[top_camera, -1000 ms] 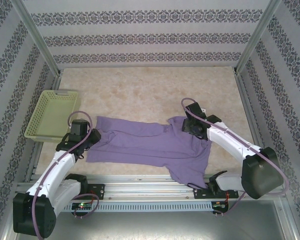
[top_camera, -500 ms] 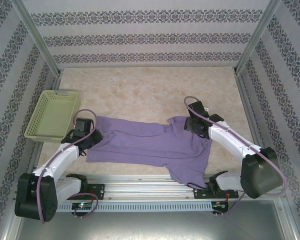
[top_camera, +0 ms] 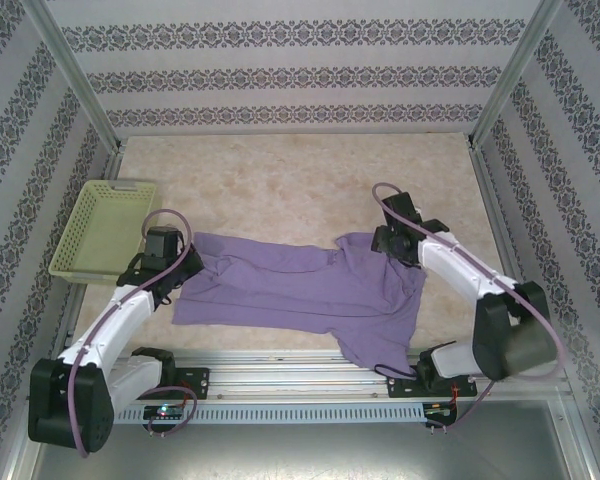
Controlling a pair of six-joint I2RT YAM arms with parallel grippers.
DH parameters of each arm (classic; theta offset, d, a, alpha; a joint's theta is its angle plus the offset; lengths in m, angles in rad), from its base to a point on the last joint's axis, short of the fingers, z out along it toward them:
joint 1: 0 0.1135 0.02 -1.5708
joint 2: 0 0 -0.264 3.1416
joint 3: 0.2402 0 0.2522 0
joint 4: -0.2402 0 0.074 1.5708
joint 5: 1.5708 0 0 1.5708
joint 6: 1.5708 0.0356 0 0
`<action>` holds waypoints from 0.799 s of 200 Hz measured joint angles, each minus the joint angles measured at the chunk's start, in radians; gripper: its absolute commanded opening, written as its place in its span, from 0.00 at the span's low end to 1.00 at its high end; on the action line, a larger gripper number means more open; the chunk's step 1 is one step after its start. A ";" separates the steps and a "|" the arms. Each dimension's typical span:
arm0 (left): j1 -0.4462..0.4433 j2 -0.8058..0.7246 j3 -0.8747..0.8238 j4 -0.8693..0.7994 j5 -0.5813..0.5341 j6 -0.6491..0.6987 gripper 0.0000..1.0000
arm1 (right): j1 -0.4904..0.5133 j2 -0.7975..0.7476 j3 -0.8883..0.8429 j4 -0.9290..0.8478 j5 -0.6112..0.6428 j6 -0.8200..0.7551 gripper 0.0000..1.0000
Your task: Fold the inside-out t-shirt
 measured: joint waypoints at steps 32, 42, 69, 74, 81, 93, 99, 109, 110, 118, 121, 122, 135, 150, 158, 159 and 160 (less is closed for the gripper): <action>0.000 -0.014 0.006 -0.016 -0.004 0.001 0.00 | -0.043 0.164 0.098 0.029 -0.023 -0.023 0.61; 0.000 -0.014 0.008 -0.026 -0.004 0.001 0.00 | -0.053 0.218 0.131 0.033 -0.034 -0.029 0.57; 0.000 -0.014 0.026 -0.051 -0.004 0.004 0.00 | -0.065 0.363 0.224 0.033 -0.042 -0.044 0.34; 0.000 -0.014 0.032 -0.057 -0.004 0.004 0.00 | -0.065 0.385 0.238 0.033 -0.042 -0.047 0.27; 0.000 -0.014 0.044 -0.064 -0.005 0.005 0.00 | -0.066 0.409 0.256 0.032 -0.041 -0.053 0.17; 0.000 -0.010 0.070 -0.081 -0.013 0.007 0.00 | -0.067 0.437 0.282 0.025 -0.035 -0.062 0.03; 0.000 -0.008 0.086 -0.089 -0.019 0.008 0.00 | -0.067 0.444 0.294 0.019 -0.026 -0.067 0.00; 0.000 -0.003 0.113 -0.100 -0.027 0.012 0.00 | -0.067 0.445 0.312 0.004 -0.005 -0.069 0.00; 0.000 -0.003 0.115 -0.100 -0.029 0.012 0.00 | -0.067 0.444 0.313 0.002 -0.003 -0.069 0.00; 0.000 0.000 0.138 -0.110 -0.035 0.015 0.00 | -0.067 0.435 0.328 -0.014 0.021 -0.071 0.00; 0.000 0.002 0.146 -0.112 -0.038 0.016 0.00 | -0.067 0.431 0.333 -0.018 0.031 -0.073 0.00; 0.000 0.002 0.150 -0.114 -0.039 0.017 0.00 | -0.067 0.429 0.336 -0.022 0.035 -0.074 0.00; 0.000 0.005 0.185 -0.124 -0.056 0.020 0.00 | -0.068 0.386 0.352 -0.047 0.079 -0.085 0.00; 0.000 0.007 0.228 -0.139 -0.077 0.023 0.00 | -0.072 0.305 0.375 -0.080 0.135 -0.098 0.00; 0.000 0.007 0.253 -0.149 -0.091 0.023 0.00 | -0.076 0.256 0.392 -0.097 0.163 -0.108 0.00; 0.000 0.007 0.257 -0.151 -0.094 0.023 0.00 | -0.076 0.251 0.394 -0.098 0.167 -0.109 0.00; 0.000 0.007 0.260 -0.153 -0.096 0.023 0.00 | -0.076 0.243 0.397 -0.101 0.172 -0.111 0.00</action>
